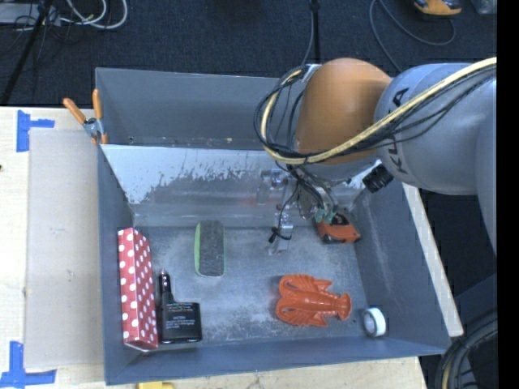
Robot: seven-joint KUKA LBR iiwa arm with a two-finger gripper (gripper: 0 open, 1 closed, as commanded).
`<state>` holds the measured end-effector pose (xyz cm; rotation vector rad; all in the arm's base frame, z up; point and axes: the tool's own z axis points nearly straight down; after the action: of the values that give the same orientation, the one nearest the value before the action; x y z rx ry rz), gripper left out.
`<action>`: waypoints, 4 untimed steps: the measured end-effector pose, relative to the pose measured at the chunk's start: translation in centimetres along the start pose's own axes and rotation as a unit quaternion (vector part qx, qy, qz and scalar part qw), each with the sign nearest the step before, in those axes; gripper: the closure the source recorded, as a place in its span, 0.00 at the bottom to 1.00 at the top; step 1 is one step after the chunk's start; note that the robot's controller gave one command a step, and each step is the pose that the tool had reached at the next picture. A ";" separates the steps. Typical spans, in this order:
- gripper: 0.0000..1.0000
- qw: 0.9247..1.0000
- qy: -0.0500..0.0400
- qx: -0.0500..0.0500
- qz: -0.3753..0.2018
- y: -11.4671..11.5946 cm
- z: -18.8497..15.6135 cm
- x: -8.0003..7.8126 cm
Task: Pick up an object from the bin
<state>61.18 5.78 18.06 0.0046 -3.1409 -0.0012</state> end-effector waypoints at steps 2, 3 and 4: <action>0.00 1.000 0.002 0.001 0.000 -3.8 6.0 4.0; 0.00 0.994 0.001 -0.001 -0.114 -6.3 8.6 8.4; 1.00 0.985 0.003 0.000 -0.173 -12.2 11.0 9.5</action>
Offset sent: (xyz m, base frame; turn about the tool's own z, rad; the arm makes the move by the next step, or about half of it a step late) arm -0.0514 -0.0352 -0.0841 -0.0934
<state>51.69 -6.46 7.06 0.5481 -3.0862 -0.0003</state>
